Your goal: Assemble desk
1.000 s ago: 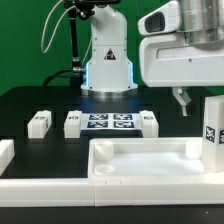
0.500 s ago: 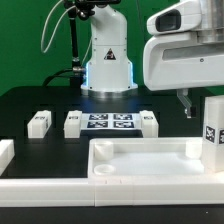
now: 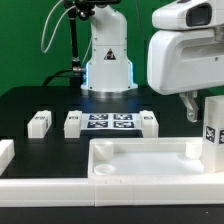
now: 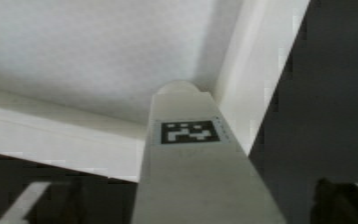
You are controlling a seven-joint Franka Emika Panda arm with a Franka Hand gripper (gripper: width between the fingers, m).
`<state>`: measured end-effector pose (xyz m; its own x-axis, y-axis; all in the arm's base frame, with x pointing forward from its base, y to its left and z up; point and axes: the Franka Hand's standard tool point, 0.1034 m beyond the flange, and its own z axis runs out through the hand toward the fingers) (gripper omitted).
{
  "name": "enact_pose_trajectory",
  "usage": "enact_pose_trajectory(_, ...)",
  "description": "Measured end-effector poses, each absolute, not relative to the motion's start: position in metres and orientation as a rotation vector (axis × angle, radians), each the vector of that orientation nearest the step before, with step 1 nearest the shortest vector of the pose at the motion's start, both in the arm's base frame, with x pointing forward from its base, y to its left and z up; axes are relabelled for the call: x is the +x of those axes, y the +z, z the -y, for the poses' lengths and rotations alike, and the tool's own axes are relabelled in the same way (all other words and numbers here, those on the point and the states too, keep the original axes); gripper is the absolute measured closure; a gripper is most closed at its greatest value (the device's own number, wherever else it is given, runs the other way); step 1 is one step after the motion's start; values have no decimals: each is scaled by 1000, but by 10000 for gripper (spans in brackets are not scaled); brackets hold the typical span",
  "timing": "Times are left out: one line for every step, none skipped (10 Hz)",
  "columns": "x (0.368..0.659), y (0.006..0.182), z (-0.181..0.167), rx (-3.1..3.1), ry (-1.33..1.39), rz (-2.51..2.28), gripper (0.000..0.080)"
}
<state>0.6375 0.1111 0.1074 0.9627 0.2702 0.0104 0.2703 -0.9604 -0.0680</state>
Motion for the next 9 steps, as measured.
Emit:
enact_pose_trajectory(637,107,-112,-3055,4,266,284)
enact_pose_trajectory(637,107,-113,-3063,8,156,435)
enact_pose_trajectory(637,107,-111,-3068,12,60,509)
enact_pose_trajectory(638,107,-111,-3068,16,-63,509)
enact_pose_trajectory(637,107,-112,-3054,24,-313,509)
enact_pose_trajectory(637,107,-113,-3014,34,-582,509)
enact_pose_trajectory(637,107,-114,-2952,47,-822,509)
enact_pose_trajectory(637,107,-115,-2862,66,-1073,509)
enact_pose_trajectory(639,107,-116,-2711,92,-1362,509)
